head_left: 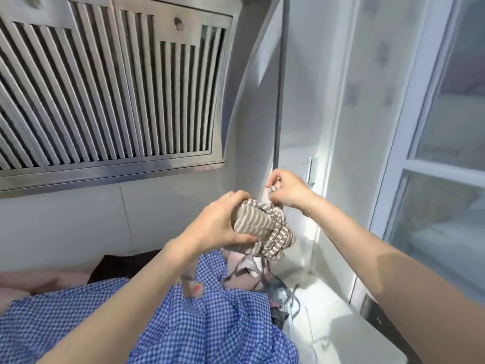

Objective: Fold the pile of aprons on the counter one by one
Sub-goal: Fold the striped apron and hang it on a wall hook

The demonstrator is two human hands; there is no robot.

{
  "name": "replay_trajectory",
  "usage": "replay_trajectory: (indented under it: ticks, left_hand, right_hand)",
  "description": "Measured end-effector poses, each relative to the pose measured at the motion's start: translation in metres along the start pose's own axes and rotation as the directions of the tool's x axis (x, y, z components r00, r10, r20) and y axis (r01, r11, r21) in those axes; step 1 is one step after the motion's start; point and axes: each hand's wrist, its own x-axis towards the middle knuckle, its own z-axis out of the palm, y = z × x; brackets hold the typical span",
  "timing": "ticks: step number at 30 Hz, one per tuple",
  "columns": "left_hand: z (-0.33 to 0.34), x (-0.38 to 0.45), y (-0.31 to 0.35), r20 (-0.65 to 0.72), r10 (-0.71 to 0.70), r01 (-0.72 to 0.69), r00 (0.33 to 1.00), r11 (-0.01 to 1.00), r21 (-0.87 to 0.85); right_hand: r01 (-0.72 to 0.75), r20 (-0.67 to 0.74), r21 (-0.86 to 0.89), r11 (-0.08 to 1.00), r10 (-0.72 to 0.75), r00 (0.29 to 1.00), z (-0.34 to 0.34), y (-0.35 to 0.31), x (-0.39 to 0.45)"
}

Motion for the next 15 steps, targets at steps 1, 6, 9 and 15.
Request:
replay_trajectory:
  ticks: [1,6,9,15]
  left_hand:
    - [0.007,0.014,0.008,-0.009,0.029,-0.028,1.000,1.000,0.011]
    - [0.044,0.085,0.041,-0.033,0.094,-0.094,0.995,0.995,-0.021]
    - [0.067,0.133,0.062,-0.066,0.056,-0.064,0.996,0.989,-0.130]
    - [0.103,0.213,0.101,-0.075,0.048,-0.060,0.996,0.983,-0.171]
  right_hand:
    - [0.027,-0.030,-0.071,0.997,-0.029,0.999,-0.008,0.006,0.003]
    - [0.180,0.051,-0.286,0.941,-0.172,0.984,-0.071,0.049,0.027]
    - [0.261,-0.002,-0.399,0.879,-0.286,0.958,-0.120,0.085,0.045]
    - [0.165,-0.163,-0.647,0.744,-0.347,0.924,-0.193,0.131,0.074]
